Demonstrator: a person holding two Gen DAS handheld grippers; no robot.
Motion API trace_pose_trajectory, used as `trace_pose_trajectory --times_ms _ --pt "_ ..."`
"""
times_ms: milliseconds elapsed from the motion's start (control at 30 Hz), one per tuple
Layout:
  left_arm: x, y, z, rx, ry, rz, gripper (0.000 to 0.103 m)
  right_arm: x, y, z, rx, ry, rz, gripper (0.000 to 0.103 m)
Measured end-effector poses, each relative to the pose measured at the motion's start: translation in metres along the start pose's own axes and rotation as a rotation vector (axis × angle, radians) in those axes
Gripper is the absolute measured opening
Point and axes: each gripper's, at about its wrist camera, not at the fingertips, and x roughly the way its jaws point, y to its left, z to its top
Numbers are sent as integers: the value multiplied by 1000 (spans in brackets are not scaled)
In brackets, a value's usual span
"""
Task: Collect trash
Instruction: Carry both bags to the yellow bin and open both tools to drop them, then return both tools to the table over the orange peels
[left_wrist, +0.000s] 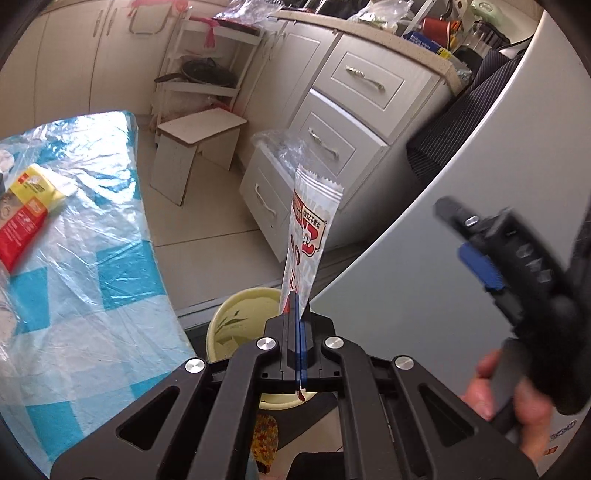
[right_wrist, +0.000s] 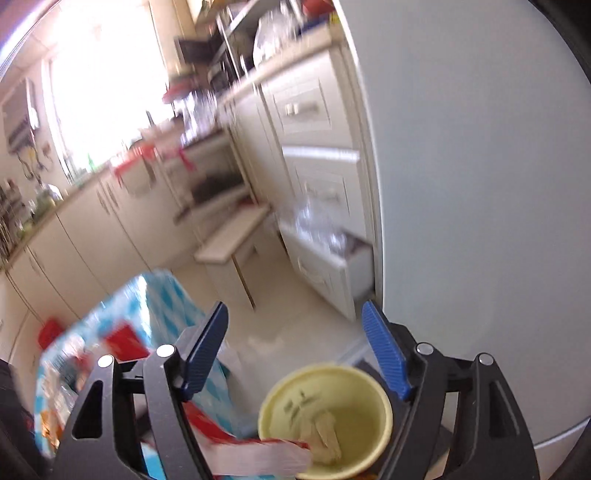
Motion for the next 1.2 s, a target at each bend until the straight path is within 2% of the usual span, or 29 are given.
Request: trace_pose_trajectory --times_ms 100,167,233,267,300,400,567,700,800,1000,1200 --pt "32 -7 -5 -1 52 16 0 -8 -5 9 42 -52 27 73" --pt "58 -11 -8 1 116 41 2 -10 -12 12 60 -64 31 73" --pt "79 -11 -12 -14 194 48 11 -6 -16 13 75 -56 40 73" --pt "84 -10 -14 -25 215 53 23 -6 -14 13 81 -50 43 73" --pt "86 -9 -16 -32 221 58 36 -1 -12 16 85 -45 44 73" --pt "78 -10 -15 -28 192 68 47 -6 -10 18 90 -46 55 73" --pt "38 -8 -8 -5 135 100 52 -3 -2 15 79 -37 69 73" --pt "-20 0 -13 54 31 204 67 1 11 12 54 -20 94 73" --pt "-62 10 -20 86 -34 283 71 1 30 7 9 -3 125 77" --pt "-126 42 -27 64 -110 434 74 -3 75 -8 -117 19 208 79" --pt "-166 68 -43 43 -147 503 75 -6 111 -20 -203 28 272 79"
